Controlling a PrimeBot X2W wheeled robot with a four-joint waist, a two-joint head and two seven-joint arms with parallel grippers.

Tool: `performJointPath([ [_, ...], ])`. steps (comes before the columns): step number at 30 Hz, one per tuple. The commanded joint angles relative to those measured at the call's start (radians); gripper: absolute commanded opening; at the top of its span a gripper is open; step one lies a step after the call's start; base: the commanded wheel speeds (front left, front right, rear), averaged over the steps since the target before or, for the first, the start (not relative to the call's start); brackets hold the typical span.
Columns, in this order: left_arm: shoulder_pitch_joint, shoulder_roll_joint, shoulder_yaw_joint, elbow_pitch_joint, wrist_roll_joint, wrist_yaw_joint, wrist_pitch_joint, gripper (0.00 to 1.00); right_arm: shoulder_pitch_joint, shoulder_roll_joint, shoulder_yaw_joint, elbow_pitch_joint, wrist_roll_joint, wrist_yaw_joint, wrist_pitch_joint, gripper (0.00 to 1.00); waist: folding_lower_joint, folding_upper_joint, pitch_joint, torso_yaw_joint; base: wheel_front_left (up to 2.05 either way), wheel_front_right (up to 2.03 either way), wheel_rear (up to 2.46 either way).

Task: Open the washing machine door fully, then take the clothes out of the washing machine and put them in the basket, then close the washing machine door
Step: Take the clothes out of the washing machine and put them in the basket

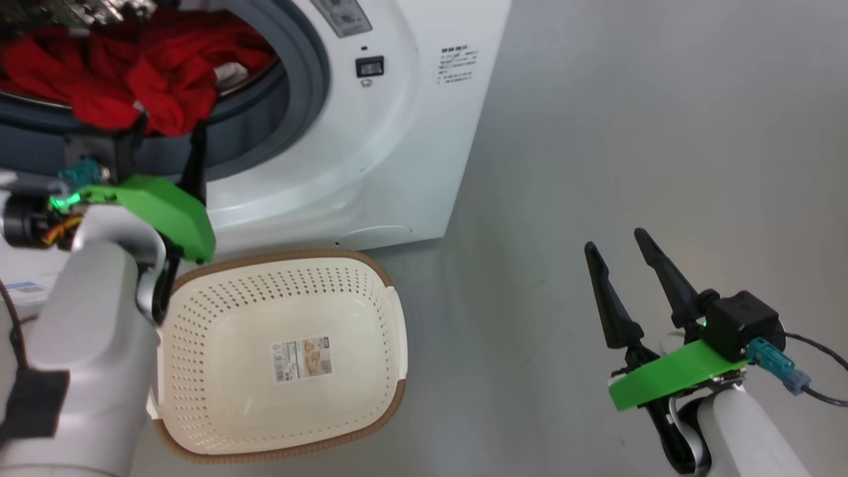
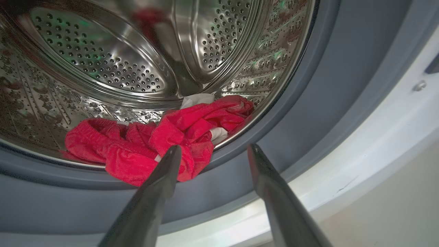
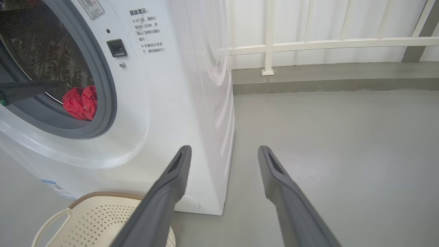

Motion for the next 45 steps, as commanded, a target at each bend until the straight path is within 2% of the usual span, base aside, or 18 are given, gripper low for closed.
performJointPath([
  [1,-0.069,0.044,0.016,0.027,0.018,0.013,0.002,1.00,-0.033,0.002,0.033,-0.026,0.012,0.006,-0.008,1.00,-0.0001,0.0000,0.031,-0.021,0.00,0.00,0.00],
  [10,-0.241,0.094,0.002,0.217,0.034,0.020,0.008,1.00,-0.082,0.002,0.054,-0.043,0.033,0.006,-0.008,1.00,-0.0001,0.0000,0.108,-0.059,0.00,0.00,0.00],
  [17,-0.339,0.129,-0.003,0.311,0.028,0.005,-0.011,1.00,-0.107,0.002,0.074,-0.054,0.043,0.006,-0.008,1.00,-0.0001,0.0000,0.167,-0.087,0.00,0.00,0.00],
  [24,-0.395,0.157,0.000,0.362,0.014,0.003,-0.016,1.00,-0.123,0.002,0.081,-0.063,0.055,0.006,-0.008,1.00,-0.0001,0.0000,0.209,-0.100,0.00,0.00,0.00],
  [36,-0.430,0.157,-0.026,0.392,0.004,-0.019,-0.010,1.00,-0.134,0.002,0.083,-0.067,0.057,0.006,-0.008,1.00,-0.0001,0.0000,0.250,-0.095,0.00,0.00,0.00],
  [37,-0.433,0.158,-0.029,0.393,0.005,-0.019,-0.011,0.92,-0.135,0.002,0.083,-0.068,0.057,0.006,-0.008,1.00,-0.0001,0.0000,0.253,-0.095,0.00,0.00,0.00],
  [38,-0.436,0.158,-0.032,0.394,0.005,-0.020,-0.012,0.63,-0.137,0.002,0.083,-0.068,0.057,0.006,-0.008,1.00,-0.0001,0.0000,0.256,-0.094,0.00,0.00,0.00],
  [40,-0.440,0.159,-0.040,0.395,0.010,-0.020,-0.019,0.24,-0.140,0.002,0.083,-0.067,0.057,0.006,-0.008,1.00,-0.0001,0.0000,0.260,-0.093,0.00,0.00,0.00],
  [41,-0.442,0.159,-0.043,0.396,0.010,-0.020,-0.023,0.00,-0.141,0.002,0.083,-0.066,0.057,0.006,-0.008,1.00,-0.0001,0.0000,0.261,-0.092,0.00,0.00,0.00],
  [45,-0.439,0.152,-0.047,0.399,0.003,-0.024,-0.043,0.00,-0.142,0.002,0.079,-0.062,0.056,0.006,-0.008,1.00,-0.0001,0.0000,0.255,-0.088,0.00,0.00,0.00],
])
